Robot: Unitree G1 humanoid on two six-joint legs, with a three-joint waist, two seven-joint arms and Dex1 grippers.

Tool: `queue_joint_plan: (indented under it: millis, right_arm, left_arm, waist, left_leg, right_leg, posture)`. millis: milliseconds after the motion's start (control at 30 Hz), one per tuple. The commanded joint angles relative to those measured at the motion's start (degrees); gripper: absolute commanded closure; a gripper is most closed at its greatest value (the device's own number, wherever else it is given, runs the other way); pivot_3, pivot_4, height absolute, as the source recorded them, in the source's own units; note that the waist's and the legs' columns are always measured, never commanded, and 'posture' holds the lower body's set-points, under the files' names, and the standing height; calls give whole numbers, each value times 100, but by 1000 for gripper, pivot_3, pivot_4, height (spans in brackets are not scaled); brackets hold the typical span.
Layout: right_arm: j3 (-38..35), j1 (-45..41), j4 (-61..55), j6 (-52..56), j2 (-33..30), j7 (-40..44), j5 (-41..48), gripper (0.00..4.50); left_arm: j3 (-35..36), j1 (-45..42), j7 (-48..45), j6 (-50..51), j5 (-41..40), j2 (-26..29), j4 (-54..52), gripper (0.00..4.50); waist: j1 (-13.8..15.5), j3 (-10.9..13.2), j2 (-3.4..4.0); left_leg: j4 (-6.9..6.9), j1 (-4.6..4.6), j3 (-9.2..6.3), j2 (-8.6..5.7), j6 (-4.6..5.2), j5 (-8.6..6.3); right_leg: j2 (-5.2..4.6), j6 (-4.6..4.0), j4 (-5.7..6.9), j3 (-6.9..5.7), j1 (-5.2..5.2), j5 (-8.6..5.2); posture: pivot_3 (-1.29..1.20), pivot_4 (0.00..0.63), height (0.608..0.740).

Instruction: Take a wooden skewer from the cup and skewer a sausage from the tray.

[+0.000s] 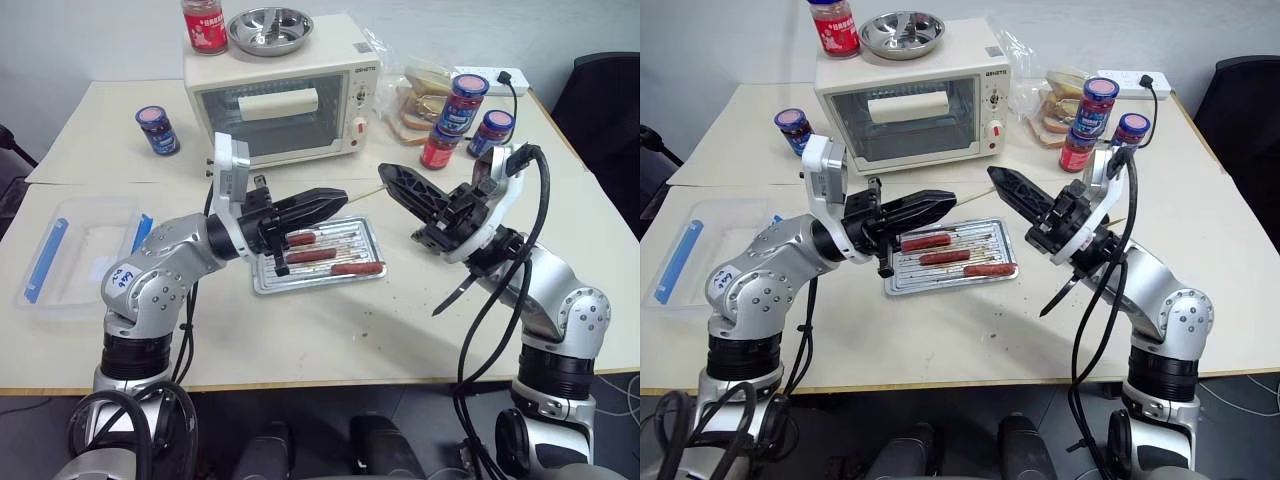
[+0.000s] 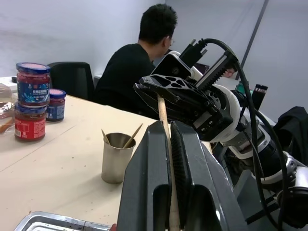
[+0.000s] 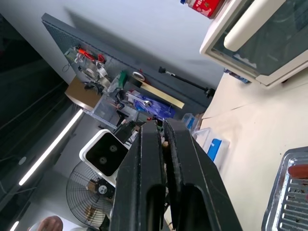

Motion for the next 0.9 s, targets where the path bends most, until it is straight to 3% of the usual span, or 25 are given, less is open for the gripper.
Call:
queue_joint_plan:
  millis: [33, 100, 133, 267, 500, 733, 900]
  right_arm:
    - [-73, -66, -155, -64, 1, 59, 112, 4500]
    - [-63, -79, -145, -65, -3, 58, 112, 4500]
    - [-58, -87, -140, -65, -4, 61, 112, 4500]
    - [-53, -113, -121, -46, -25, 106, 112, 4500]
    - [-60, -93, -139, -37, -35, 111, 112, 4500]
    - [-60, -83, -157, -55, -8, 95, 112, 4500]
    - [-47, -67, -208, -87, 3, 59, 112, 4500]
  left_arm:
    - [-50, 49, -91, -59, 6, 26, -192, 4481]
    - [-56, 54, -129, -32, -25, 40, -173, 4481]
    - [-65, 60, -151, -42, -19, 48, -174, 3961]
    - [-92, 43, -115, -123, 55, 7, -171, 3130]
    - [-24, -19, -56, -113, -21, -64, -133, 3130]
    - [57, -53, 48, -132, -73, -191, -119, 4462]
    - [51, -94, 71, -138, -40, -212, -99, 4462]
  waist:
    - [1, 0, 0]
    - [0, 0, 0]
    - [0, 0, 0]
    - [-2, 0, 0]
    - [-1, 0, 0]
    - [-1, 0, 0]
    - [-1, 0, 0]
  left_leg:
    - [0, 0, 0, 0, 0, 0]
    - [0, 0, 0, 0, 0, 0]
    - [0, 0, 0, 0, 0, 0]
    - [-1, 0, 0, 1, 0, 0]
    - [-1, 0, 0, 0, 0, 0]
    - [-2, 0, 0, 1, 0, 0]
    - [-2, 0, 0, 0, 0, 0]
  right_leg:
    - [0, 0, 0, 0, 0, 0]
    - [0, 0, 0, 0, 0, 0]
    - [0, 0, 0, 0, 0, 0]
    - [1, 0, 0, 0, 0, 0]
    - [0, 0, -1, 0, 0, 0]
    - [0, 0, -1, 1, 0, 0]
    - [0, 0, -2, 0, 0, 0]
  posture:
    - [0, 150, 740]
    - [0, 150, 740]
    - [0, 150, 740]
    - [0, 150, 740]
    - [0, 150, 740]
    - [0, 150, 740]
    - [0, 150, 740]
